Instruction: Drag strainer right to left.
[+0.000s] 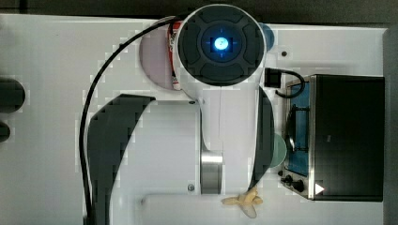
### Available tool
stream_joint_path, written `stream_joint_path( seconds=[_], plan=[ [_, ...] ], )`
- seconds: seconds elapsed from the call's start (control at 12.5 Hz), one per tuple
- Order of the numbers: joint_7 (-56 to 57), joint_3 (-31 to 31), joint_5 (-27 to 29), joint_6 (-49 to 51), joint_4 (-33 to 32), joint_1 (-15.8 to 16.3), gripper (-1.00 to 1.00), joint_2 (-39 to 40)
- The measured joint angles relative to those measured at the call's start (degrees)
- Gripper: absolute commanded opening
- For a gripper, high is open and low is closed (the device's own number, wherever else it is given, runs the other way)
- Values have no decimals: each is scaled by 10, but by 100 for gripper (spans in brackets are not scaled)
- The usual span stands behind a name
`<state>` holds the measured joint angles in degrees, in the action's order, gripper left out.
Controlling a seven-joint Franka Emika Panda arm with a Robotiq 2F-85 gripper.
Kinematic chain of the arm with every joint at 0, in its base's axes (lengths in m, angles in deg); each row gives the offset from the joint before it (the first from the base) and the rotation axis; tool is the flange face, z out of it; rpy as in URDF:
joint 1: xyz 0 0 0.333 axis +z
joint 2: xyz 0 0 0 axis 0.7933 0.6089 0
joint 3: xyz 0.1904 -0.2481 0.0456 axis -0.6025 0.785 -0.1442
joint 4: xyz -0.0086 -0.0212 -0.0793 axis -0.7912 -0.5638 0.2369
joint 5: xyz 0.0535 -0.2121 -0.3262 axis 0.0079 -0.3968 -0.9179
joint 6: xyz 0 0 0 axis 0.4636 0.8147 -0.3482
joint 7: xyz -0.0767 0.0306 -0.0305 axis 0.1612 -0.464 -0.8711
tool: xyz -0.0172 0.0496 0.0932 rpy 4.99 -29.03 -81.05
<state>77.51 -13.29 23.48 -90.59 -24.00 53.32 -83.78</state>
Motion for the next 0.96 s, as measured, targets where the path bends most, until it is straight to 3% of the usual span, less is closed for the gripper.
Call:
stream_joint_path(
  seconds=[0.24,0.48,0.72,0.96],
  plan=[
    [-29,3,4,154,-167,-1,99,-197],
    [-34,0,1,141,-172,-4,100,-320],
    [-36,1,-8,62,-148,-8,100,-310],
    [-36,2,-5,-74,-198,-8,100,-209]
  ],
)
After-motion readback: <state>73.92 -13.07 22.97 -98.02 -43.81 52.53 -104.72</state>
